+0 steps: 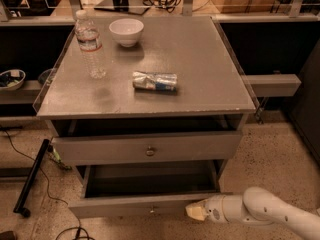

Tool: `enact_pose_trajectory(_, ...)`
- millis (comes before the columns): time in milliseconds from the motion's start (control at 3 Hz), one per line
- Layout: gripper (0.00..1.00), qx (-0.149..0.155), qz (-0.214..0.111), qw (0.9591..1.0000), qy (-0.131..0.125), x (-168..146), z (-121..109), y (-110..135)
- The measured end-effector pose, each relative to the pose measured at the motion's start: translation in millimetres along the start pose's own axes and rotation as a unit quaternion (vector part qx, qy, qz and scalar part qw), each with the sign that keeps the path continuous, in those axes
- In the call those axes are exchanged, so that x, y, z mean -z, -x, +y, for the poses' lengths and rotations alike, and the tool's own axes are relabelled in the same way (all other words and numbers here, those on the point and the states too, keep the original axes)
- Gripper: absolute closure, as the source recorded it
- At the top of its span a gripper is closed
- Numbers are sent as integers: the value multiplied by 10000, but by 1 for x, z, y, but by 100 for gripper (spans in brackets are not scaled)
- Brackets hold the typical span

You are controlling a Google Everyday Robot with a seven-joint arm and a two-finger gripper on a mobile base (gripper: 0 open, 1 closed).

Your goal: Close middle drawer

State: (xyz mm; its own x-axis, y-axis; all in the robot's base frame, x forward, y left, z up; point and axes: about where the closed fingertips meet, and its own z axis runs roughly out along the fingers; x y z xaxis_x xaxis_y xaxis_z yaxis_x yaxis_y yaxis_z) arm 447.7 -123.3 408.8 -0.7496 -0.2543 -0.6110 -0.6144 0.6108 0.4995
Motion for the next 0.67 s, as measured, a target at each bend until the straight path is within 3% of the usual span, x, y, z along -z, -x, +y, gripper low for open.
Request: enact_pose_trajectory(667, 100, 22, -54, 10000, 3, -2, 2, 4)
